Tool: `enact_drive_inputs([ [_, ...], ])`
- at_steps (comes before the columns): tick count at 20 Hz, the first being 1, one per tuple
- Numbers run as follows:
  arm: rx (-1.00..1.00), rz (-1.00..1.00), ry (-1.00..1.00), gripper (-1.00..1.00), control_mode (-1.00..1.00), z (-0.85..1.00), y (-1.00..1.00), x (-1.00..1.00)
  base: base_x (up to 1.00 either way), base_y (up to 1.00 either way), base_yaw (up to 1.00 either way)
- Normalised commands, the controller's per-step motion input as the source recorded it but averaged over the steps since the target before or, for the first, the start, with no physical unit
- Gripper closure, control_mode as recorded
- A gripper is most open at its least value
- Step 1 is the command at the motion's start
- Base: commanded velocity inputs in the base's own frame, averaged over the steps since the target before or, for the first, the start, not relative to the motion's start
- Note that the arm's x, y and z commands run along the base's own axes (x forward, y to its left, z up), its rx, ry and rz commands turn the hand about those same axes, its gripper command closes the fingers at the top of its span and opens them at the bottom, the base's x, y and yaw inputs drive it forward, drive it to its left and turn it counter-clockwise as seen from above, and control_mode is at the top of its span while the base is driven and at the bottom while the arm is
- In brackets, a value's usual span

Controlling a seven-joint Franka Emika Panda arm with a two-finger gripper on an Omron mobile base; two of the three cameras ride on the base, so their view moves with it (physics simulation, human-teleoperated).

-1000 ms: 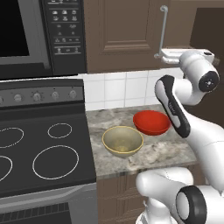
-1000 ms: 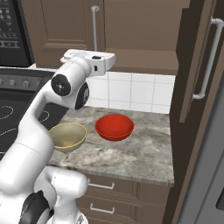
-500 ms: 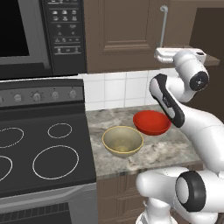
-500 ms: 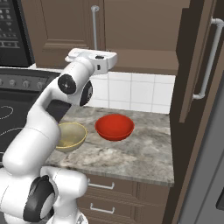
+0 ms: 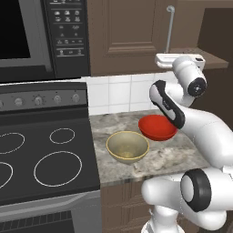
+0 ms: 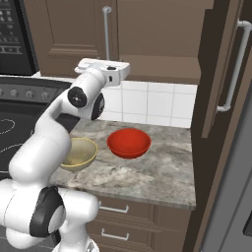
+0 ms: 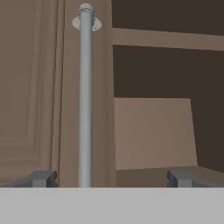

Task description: Open the cabinet. Pick the bowls from the counter and place them in the cabinet. Then close the cabinet.

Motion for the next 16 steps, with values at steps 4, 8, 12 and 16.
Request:
enact_drive_inputs([
  [4, 0.0, 0.0, 0.0, -1.0, -1.0, -0.09, 0.13, 0.38, 0.0, 0.0, 0.0],
  [8, 0.0, 0.0, 0.0, -1.0, -1.0, -0.07, 0.13, 0.47, 0.0, 0.0, 0.0],
  [12, 0.0, 0.0, 0.0, -1.0, -1.0, -0.04, 0.21, 0.32, 0.0, 0.0, 0.0],
  [16, 0.0, 0.0, -0.06, -1.0, -1.0, 0.0, 0.28, 0.04, 0.0, 0.0, 0.0],
])
